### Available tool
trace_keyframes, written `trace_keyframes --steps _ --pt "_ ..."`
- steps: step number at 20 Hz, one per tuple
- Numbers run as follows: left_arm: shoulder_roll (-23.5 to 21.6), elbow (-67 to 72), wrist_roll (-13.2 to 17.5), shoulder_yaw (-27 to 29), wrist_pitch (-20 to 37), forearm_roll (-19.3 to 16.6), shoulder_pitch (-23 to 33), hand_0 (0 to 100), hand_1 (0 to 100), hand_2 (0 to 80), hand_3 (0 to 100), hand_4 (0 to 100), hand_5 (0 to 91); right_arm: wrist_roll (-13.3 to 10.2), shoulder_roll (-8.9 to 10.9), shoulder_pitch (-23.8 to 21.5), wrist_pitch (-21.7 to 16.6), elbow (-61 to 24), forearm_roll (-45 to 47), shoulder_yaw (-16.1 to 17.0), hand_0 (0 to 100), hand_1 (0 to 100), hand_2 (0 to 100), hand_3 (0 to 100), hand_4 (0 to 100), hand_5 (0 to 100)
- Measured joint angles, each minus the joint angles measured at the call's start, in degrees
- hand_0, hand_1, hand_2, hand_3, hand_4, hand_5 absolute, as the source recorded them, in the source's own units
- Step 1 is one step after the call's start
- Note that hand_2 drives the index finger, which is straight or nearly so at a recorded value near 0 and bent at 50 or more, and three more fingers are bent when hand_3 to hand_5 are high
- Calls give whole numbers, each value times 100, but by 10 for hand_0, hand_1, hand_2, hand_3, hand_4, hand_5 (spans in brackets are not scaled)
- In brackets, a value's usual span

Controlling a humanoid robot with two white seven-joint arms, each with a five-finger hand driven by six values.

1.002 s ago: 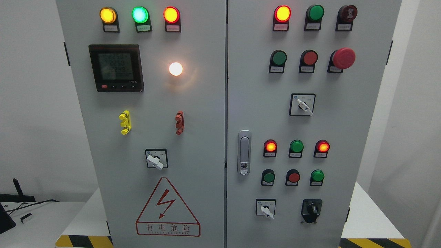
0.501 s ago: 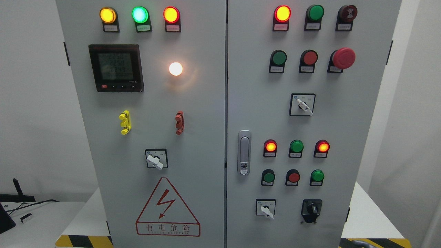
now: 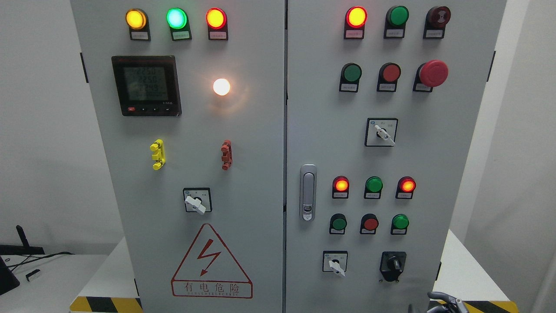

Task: Trip black knob to open circuit
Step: 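Raise the right hand up toward the black rotary knob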

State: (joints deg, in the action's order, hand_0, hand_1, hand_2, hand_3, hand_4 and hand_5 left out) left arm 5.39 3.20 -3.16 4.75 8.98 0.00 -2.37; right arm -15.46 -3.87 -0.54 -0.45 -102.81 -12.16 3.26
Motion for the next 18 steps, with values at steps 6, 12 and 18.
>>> trace_keyframes --steps 6,12,18 --pt "0 1 0 0 0 0 0 120 389 0 0 0 0 -1 -7 36 24 122 -41 -46 211 744 429 725 713 831" --pt "1 2 0 0 0 0 0 120 389 0 0 0 0 -30 -43 202 74 239 -167 -70 213 744 425 719 710 828" --pt "1 1 0 0 0 0 0 120 389 0 0 0 0 -59 -83 362 243 350 -228 -81 213 746 422 716 707 822"
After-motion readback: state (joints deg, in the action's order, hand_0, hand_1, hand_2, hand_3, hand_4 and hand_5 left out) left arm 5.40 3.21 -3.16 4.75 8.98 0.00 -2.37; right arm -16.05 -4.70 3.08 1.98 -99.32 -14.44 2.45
